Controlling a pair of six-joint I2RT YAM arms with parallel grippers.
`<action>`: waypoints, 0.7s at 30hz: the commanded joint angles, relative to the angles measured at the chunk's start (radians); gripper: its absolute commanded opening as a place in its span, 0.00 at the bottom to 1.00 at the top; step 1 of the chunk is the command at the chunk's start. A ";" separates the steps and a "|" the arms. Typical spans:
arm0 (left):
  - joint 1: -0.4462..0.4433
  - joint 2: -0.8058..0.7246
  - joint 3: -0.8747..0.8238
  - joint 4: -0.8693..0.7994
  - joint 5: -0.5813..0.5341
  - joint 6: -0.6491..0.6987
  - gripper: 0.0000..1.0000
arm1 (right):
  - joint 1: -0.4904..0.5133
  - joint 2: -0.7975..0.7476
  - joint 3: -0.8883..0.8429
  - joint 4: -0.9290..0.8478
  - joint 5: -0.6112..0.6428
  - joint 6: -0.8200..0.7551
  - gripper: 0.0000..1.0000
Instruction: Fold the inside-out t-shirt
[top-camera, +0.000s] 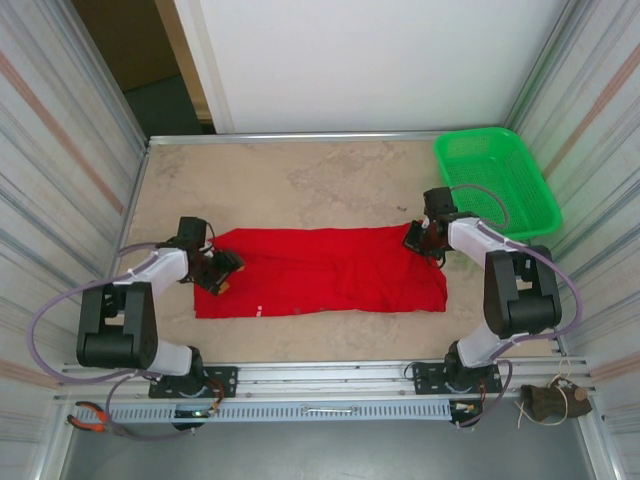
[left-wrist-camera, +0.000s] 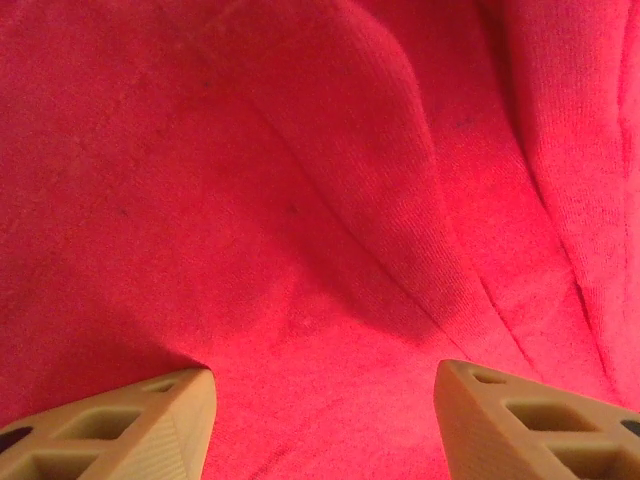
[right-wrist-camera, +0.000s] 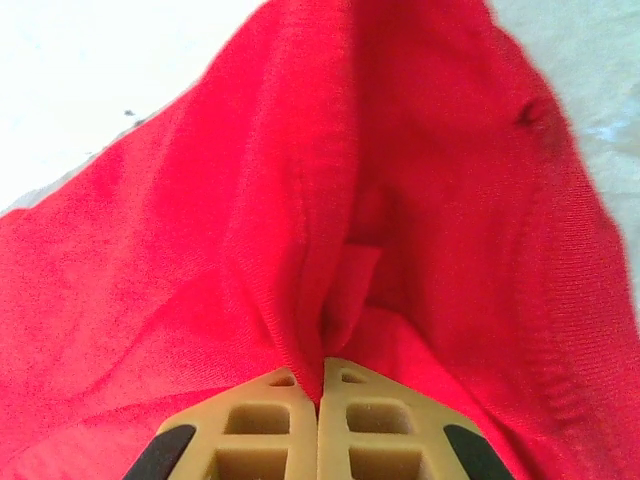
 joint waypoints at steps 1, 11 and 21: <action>-0.006 0.042 -0.014 -0.011 -0.069 -0.042 0.61 | -0.048 0.033 0.075 -0.040 0.035 -0.040 0.00; -0.006 0.053 -0.008 -0.021 -0.088 -0.037 0.61 | -0.052 0.019 0.174 -0.131 0.063 -0.063 0.54; -0.007 0.021 -0.002 -0.038 -0.093 -0.027 0.61 | 0.172 -0.395 -0.190 -0.246 0.054 0.128 0.38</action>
